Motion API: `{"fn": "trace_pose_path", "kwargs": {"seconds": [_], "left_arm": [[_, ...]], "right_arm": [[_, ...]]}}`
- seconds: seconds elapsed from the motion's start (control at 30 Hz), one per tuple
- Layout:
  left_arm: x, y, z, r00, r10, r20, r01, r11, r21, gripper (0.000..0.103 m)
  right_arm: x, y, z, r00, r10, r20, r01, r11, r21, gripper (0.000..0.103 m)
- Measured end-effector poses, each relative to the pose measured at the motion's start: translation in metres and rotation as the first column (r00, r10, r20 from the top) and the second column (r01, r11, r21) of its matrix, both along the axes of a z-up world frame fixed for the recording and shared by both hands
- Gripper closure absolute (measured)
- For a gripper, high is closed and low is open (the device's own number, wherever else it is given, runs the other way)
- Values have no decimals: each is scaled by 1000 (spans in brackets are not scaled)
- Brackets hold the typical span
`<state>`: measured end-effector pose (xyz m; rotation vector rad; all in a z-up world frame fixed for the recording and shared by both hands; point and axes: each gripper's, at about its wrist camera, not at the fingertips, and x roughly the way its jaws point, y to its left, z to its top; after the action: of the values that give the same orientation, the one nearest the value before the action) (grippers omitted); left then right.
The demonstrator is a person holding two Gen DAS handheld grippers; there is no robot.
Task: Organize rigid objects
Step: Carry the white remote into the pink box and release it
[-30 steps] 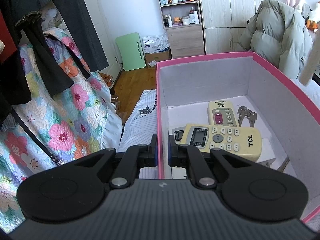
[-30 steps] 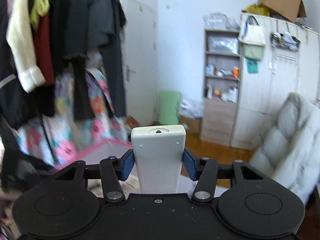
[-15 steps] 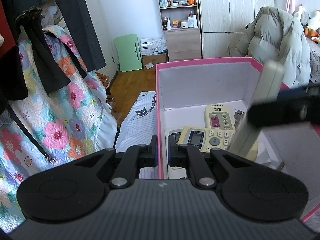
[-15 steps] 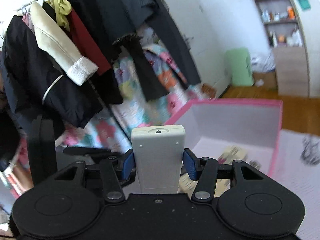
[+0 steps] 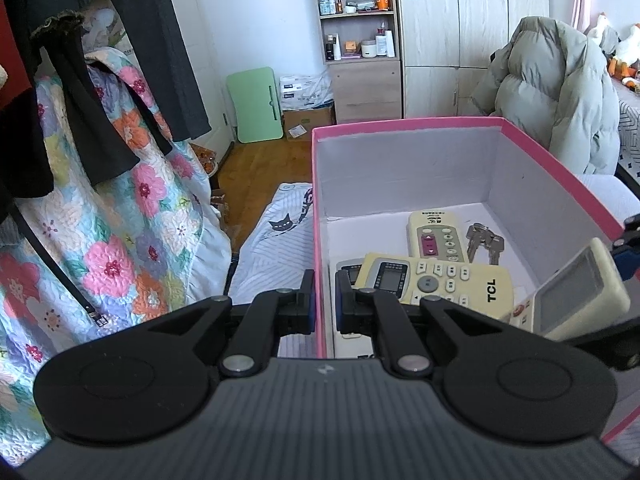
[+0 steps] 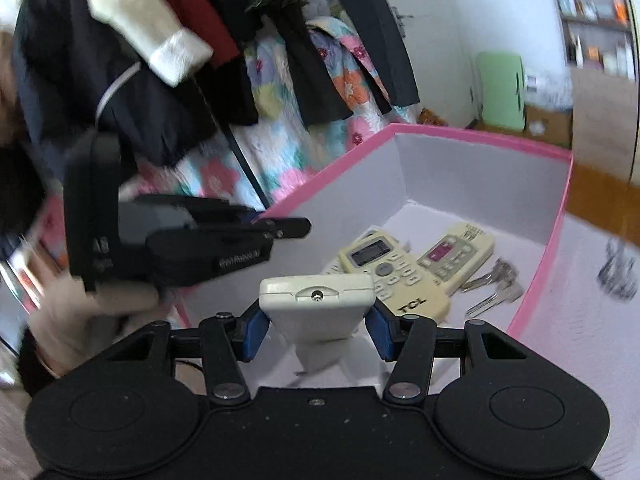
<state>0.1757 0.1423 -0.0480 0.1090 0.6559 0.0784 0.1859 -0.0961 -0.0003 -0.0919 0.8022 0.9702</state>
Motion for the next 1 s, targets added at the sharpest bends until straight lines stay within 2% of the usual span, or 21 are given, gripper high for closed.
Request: {"fn": "trace_pose_path", "kwargs": {"seconds": [0.2,0.33,0.5,0.67,0.77,0.9,1.0], "left_arm": [[1,1,0,1000,-3,-1,3,1000,-2,96],[1,1,-1,1000,-5,0,5,1000,-9,96],[1,3,-1,1000,-5,0,5,1000,-14,96],[2,2,-1,1000,1,1,-1,1000,-20,96],[2,3,-1,1000,3,-3,-3,1000,-25,96],[1,4,-1,1000,6,-6,-6,1000,-28,96],[2,6,-1,1000,6,-2,-6,999,-35,96]], "right_arm": [[-12,14,10,994,69,86,-61,994,-95,45],[-7,6,22,997,71,34,-72,997,23,45],[-4,-3,36,993,-8,122,-5,994,110,45],[25,-13,31,989,-136,57,115,955,275,45],[34,-9,17,989,-149,22,134,933,334,45],[26,5,6,996,-87,17,82,976,200,45],[15,17,0,1000,-15,19,14,999,28,45]]}}
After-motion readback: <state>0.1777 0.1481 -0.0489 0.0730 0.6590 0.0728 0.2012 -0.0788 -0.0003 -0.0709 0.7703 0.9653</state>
